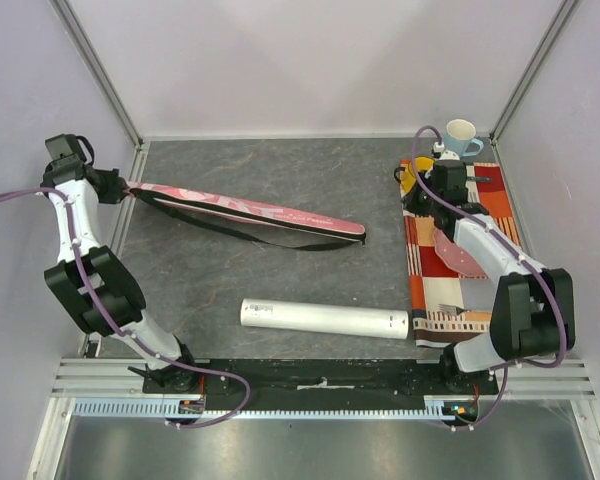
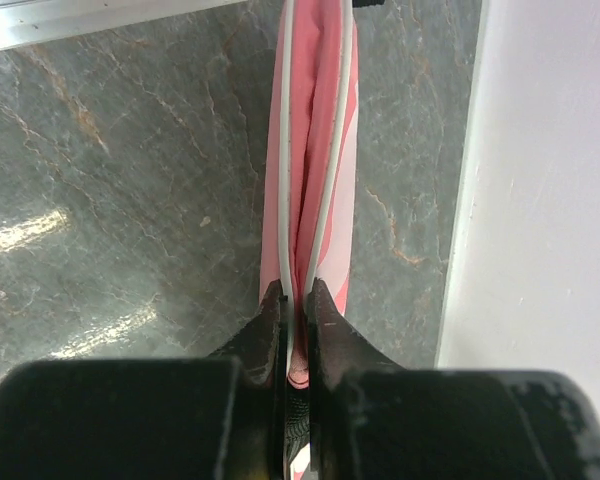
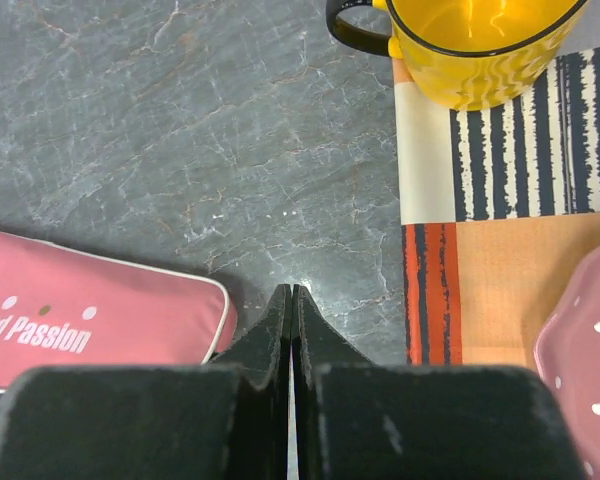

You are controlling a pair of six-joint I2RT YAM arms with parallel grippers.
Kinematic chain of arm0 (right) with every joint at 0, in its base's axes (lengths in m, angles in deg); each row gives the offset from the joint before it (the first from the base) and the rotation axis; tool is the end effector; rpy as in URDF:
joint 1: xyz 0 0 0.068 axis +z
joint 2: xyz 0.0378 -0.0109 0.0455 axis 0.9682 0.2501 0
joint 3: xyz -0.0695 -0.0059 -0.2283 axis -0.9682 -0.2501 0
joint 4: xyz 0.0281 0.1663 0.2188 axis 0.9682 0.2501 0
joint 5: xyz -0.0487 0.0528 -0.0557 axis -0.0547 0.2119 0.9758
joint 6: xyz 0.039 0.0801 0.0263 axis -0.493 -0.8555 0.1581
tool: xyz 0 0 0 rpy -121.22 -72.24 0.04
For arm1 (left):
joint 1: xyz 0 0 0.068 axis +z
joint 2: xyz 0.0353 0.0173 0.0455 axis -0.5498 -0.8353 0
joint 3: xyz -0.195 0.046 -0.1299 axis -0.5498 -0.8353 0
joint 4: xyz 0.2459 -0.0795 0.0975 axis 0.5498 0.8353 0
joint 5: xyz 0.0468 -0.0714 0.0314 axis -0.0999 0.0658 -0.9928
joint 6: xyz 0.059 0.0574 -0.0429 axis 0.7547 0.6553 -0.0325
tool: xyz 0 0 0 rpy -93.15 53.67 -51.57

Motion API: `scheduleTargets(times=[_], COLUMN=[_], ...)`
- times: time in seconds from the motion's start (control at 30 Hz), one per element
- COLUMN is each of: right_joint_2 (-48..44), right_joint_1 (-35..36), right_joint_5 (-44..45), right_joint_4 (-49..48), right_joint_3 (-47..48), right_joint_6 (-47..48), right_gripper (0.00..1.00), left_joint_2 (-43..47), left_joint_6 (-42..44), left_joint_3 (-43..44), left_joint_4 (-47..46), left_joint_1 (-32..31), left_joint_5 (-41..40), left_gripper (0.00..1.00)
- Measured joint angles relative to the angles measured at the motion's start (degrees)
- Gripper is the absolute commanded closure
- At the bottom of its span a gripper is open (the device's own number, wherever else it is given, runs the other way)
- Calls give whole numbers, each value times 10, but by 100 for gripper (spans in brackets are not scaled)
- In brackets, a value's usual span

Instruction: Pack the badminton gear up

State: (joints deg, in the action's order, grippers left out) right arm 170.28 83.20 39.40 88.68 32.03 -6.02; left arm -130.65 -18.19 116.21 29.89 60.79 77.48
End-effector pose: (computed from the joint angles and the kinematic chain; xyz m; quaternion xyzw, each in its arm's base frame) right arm 0.3792 0.0575 0.1912 0.1548 0.8700 0.1830 0.4308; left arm 0.3645 0.1838 0.2505 -0.6513 0.6818 -0.1218 0.3100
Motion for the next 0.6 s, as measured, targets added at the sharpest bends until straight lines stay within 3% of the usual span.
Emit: scheduleTargets(times=[0.4,0.47,0.5,0.53,0.6], right_joint_2=[44,42,38,31,23], right_joint_1=[30,61,78,103,140], right_joint_5=[-69,-84,-90,-98,-122], right_joint_4=[10,18,19,27,37], right_joint_3=[35,50,51,50,50], right_joint_6=[50,70,78,87,99], right_gripper=[99,95,84,78,75], left_joint_2=[-1,1,2,3,5], left_joint_6=[7,7,7,7,7], left_joint_3=[-7,-15,-18,-22,-32], left_joint_4=[-14,-23,-25,-31,-44], left_joint_1=[4,5,6,6,6], left_joint_5=[9,15,16,18,27], left_gripper=[98,98,98,98,98])
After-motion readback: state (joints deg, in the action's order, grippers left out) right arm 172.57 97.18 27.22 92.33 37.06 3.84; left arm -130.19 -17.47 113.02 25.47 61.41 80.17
